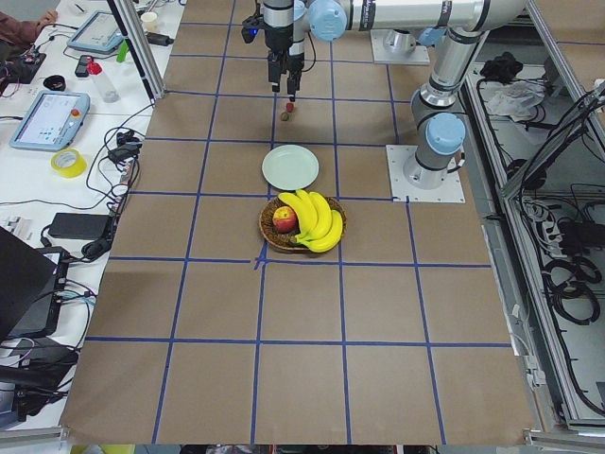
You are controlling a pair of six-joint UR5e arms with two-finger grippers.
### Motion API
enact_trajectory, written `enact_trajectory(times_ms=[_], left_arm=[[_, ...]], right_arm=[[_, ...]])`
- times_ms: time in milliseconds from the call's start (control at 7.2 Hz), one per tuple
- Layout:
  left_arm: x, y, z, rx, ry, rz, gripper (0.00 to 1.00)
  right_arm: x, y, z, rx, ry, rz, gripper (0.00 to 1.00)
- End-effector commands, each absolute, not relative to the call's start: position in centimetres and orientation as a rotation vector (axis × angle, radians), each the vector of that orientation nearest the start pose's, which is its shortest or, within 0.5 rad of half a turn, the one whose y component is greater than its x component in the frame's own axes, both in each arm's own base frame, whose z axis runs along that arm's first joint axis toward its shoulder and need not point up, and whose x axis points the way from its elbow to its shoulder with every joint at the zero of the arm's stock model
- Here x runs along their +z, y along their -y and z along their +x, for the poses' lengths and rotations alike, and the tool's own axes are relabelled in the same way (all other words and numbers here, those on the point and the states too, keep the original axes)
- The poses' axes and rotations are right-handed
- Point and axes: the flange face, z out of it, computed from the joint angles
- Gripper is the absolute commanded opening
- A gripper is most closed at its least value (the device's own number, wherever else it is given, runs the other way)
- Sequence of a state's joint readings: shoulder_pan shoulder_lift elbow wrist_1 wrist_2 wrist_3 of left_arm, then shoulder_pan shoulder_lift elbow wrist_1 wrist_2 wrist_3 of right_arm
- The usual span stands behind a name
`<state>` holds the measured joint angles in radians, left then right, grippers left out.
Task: Collect all strawberries into plate
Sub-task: 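Carry the strawberry beside the first one and open the right gripper, then reach the right gripper to the farthest strawberry and grasp it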
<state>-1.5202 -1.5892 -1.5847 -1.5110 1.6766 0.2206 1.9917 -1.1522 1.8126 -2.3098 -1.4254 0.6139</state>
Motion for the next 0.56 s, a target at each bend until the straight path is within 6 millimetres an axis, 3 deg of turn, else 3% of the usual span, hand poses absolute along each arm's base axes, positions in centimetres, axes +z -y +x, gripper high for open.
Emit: enact_trajectory(times_ms=[0,139,417], left_arm=[[47.9,50.8,-9.7,-0.020,-3.022,0.256,1.00],[47.9,50.8,-9.7,-0.020,-3.022,0.256,1.00],[47.9,50.8,-9.7,-0.020,-3.022,0.256,1.00]], right_arm=[[25.4,50.5,31.1,-0.128,-3.070,0.289,0.99],[27.4,51.2,26.0,-0.022,-3.116,0.268,1.00],[27.0,54.1,15.6,0.037,-3.127,0.223,1.00]])
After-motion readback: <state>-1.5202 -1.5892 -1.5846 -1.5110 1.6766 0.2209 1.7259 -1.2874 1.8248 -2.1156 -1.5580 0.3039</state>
